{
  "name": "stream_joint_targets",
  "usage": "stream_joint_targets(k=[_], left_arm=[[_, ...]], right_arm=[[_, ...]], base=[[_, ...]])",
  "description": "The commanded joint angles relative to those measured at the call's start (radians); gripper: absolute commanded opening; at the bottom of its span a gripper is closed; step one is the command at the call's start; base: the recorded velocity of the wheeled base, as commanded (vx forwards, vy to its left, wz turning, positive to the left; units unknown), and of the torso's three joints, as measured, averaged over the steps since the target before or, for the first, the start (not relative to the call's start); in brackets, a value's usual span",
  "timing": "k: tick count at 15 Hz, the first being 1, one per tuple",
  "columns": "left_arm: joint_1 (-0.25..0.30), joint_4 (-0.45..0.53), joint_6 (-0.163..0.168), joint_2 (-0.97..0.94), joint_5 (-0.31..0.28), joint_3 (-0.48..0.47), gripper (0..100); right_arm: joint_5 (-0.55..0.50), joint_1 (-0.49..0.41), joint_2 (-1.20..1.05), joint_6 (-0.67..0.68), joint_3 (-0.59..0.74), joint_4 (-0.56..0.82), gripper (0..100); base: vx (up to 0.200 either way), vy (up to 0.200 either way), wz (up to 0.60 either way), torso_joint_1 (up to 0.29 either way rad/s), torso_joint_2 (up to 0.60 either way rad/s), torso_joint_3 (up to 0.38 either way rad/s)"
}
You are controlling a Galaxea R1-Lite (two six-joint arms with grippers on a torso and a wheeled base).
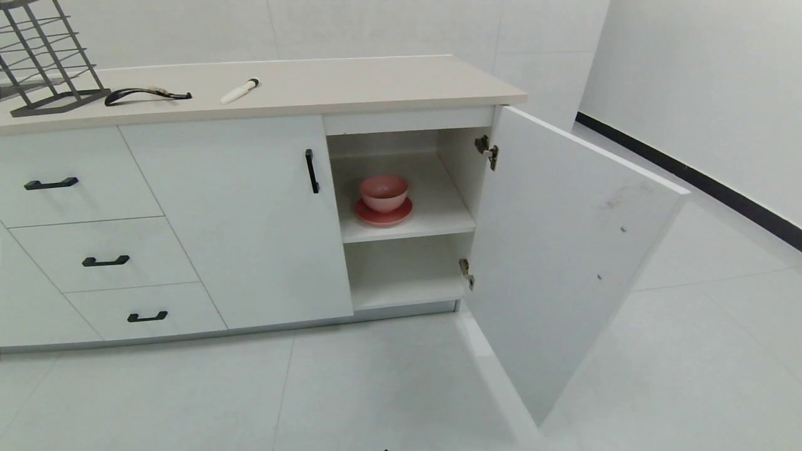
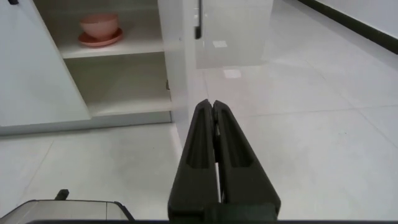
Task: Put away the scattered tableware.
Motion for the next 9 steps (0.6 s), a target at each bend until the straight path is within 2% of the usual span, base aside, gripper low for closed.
stream_joint_targets(k=[1,2,8,9], left_arm=[[0.0,0.001,-0.002,0.0,0.001,0.0,100],[0.0,0.001,-0.008,0.0,0.001,0.0,100],[0.0,0.001,-0.011,0.0,0.003,0.0,100],[0.0,0.001,-0.012,0.0,0.003,0.0,100]], right_arm=[[0.001,-0.001,0.001,0.0,0.0,0.0,0],[0.001,-0.001,0.001,0.0,0.0,0.0,0],[0.001,-0.001,0.001,0.008,0.0,0.0,0],[0.001,-0.001,0.001,0.008,0.0,0.0,0]], base=[[0.0,-0.2,0.0,-0.007,0.0,0.002],[0.0,-0.2,0.0,0.002,0.0,0.002],[0.2,0.0,0.0,0.006,0.01,0.002],[0.0,0.0,0.0,0.0,0.0,0.0]])
